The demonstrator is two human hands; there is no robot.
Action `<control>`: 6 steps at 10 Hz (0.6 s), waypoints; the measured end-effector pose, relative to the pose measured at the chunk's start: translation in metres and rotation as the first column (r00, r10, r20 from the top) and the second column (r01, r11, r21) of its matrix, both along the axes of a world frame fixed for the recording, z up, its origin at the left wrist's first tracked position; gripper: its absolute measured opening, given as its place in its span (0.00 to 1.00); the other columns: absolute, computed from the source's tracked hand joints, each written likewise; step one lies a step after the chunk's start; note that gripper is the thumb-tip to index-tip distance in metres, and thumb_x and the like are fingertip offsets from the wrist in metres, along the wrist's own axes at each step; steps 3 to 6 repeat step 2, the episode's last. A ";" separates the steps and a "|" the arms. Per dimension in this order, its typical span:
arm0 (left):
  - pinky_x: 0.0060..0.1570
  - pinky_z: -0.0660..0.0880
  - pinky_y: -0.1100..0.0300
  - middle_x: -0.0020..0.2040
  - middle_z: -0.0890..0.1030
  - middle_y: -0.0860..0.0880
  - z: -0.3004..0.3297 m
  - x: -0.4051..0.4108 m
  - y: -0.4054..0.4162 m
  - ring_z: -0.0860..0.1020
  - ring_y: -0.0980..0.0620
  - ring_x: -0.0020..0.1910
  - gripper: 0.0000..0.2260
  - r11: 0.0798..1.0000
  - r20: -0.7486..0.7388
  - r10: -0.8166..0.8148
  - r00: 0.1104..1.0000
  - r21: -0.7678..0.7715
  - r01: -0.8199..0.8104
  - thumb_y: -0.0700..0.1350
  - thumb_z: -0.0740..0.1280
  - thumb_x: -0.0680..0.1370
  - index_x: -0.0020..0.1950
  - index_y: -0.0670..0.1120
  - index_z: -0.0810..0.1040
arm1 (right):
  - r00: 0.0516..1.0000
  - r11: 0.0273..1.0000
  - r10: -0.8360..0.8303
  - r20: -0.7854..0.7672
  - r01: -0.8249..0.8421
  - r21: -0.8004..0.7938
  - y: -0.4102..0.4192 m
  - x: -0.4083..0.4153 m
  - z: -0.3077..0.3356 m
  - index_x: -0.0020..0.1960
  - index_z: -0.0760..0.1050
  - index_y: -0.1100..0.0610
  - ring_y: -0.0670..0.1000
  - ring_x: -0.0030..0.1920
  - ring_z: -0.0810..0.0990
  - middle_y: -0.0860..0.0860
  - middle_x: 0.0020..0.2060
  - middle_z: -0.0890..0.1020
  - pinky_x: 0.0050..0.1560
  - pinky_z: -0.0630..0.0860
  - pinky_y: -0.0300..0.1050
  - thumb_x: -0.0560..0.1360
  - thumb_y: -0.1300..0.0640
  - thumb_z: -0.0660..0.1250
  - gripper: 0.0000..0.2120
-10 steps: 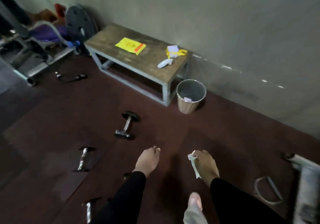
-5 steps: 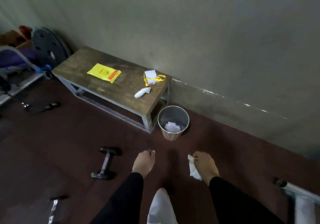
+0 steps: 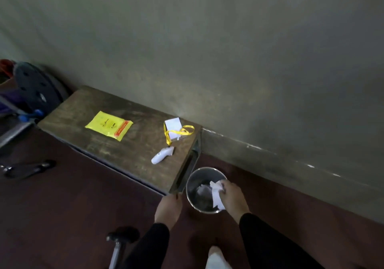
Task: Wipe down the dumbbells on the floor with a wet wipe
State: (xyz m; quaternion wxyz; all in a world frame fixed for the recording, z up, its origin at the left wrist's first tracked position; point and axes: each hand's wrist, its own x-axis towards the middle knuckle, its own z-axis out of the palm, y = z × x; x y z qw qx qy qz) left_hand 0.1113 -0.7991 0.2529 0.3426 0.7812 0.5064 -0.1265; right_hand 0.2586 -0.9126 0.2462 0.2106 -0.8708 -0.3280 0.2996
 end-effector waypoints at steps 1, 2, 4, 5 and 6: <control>0.54 0.71 0.55 0.58 0.80 0.40 -0.006 0.010 0.016 0.77 0.41 0.59 0.16 1.000 -0.059 -0.018 0.998 -0.013 0.018 0.44 0.52 0.82 0.59 0.40 0.76 | 0.997 0.998 -0.059 -0.052 0.059 -0.002 0.014 0.008 -0.009 0.63 0.71 0.58 0.53 0.58 0.75 0.53 0.55 0.77 0.50 0.66 0.32 0.80 0.62 0.55 0.13; 0.52 0.70 0.57 0.57 0.81 0.41 -0.020 0.004 0.024 0.77 0.43 0.57 0.16 0.997 -0.070 0.042 0.997 -0.055 -0.046 0.44 0.52 0.82 0.56 0.39 0.78 | 0.984 0.993 -0.095 -0.148 0.084 -0.080 0.005 0.017 -0.037 0.41 0.74 0.56 0.54 0.46 0.77 0.51 0.39 0.78 0.48 0.71 0.48 0.79 0.62 0.57 0.11; 0.52 0.70 0.57 0.57 0.81 0.41 -0.020 0.004 0.024 0.77 0.43 0.57 0.16 0.997 -0.070 0.042 0.997 -0.055 -0.046 0.44 0.52 0.82 0.56 0.39 0.78 | 0.984 0.993 -0.095 -0.148 0.084 -0.080 0.005 0.017 -0.037 0.41 0.74 0.56 0.54 0.46 0.77 0.51 0.39 0.78 0.48 0.71 0.48 0.79 0.62 0.57 0.11; 0.52 0.70 0.57 0.57 0.81 0.41 -0.020 0.004 0.024 0.77 0.43 0.57 0.16 0.997 -0.070 0.042 0.997 -0.055 -0.046 0.44 0.52 0.82 0.56 0.39 0.78 | 0.984 0.993 -0.095 -0.148 0.084 -0.080 0.005 0.017 -0.037 0.41 0.74 0.56 0.54 0.46 0.77 0.51 0.39 0.78 0.48 0.71 0.48 0.79 0.62 0.57 0.11; 0.52 0.70 0.57 0.57 0.81 0.41 -0.020 0.004 0.024 0.77 0.43 0.57 0.16 0.997 -0.070 0.042 0.997 -0.055 -0.046 0.44 0.52 0.82 0.56 0.39 0.78 | 0.984 0.993 -0.095 -0.148 0.084 -0.080 0.005 0.017 -0.037 0.41 0.74 0.56 0.54 0.46 0.77 0.51 0.39 0.78 0.48 0.71 0.48 0.79 0.62 0.57 0.11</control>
